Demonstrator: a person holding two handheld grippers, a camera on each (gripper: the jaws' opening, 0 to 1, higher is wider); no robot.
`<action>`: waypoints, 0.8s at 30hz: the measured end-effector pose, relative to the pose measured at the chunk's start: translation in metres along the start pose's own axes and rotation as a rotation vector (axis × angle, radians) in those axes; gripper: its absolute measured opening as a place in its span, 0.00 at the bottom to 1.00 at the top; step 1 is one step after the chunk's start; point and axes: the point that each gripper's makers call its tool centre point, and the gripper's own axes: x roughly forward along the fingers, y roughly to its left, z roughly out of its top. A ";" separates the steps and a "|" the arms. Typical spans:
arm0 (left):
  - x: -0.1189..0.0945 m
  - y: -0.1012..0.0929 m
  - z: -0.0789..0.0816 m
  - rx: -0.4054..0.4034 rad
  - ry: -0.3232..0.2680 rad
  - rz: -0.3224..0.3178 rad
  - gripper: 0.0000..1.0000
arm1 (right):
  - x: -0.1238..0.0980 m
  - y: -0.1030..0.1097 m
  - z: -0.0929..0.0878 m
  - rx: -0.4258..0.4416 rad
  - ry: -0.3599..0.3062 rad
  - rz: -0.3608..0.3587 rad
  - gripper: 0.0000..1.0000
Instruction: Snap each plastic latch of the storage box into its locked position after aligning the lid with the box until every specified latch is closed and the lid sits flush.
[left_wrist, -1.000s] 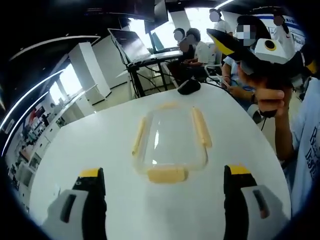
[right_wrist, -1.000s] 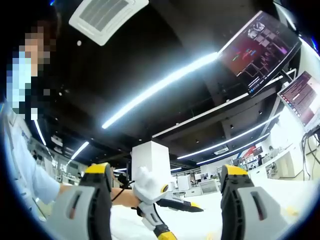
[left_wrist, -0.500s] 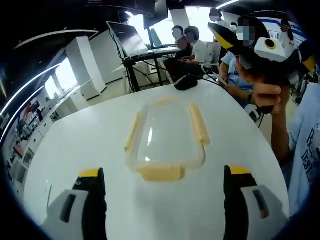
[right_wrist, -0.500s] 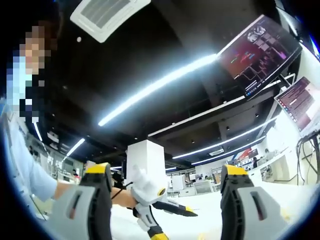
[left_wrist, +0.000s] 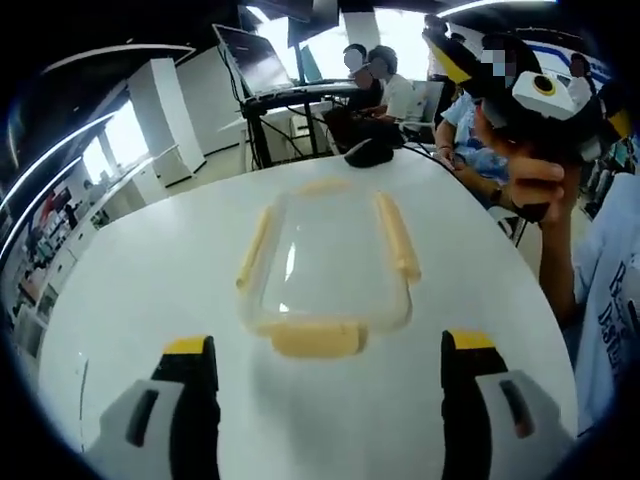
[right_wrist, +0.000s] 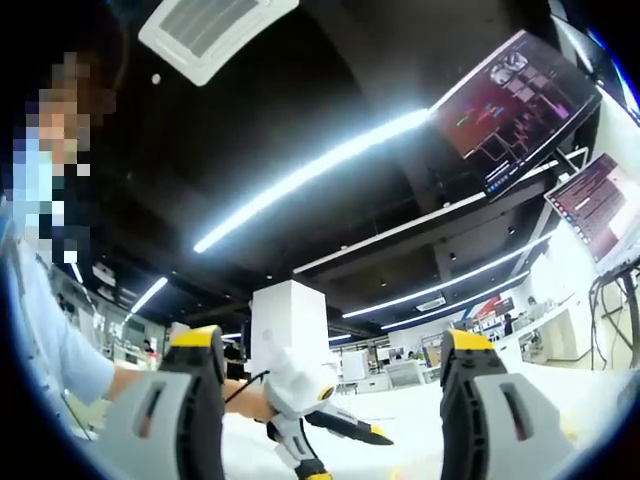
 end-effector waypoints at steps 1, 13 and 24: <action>0.000 0.000 -0.001 0.002 0.005 0.001 0.91 | 0.000 0.000 0.000 0.000 0.000 0.000 0.90; 0.006 -0.001 -0.007 -0.026 0.022 -0.022 0.87 | 0.000 0.000 0.000 -0.002 0.000 -0.003 0.90; 0.008 0.003 -0.009 -0.048 0.031 -0.026 0.77 | -0.001 -0.002 0.002 -0.003 -0.001 -0.009 0.89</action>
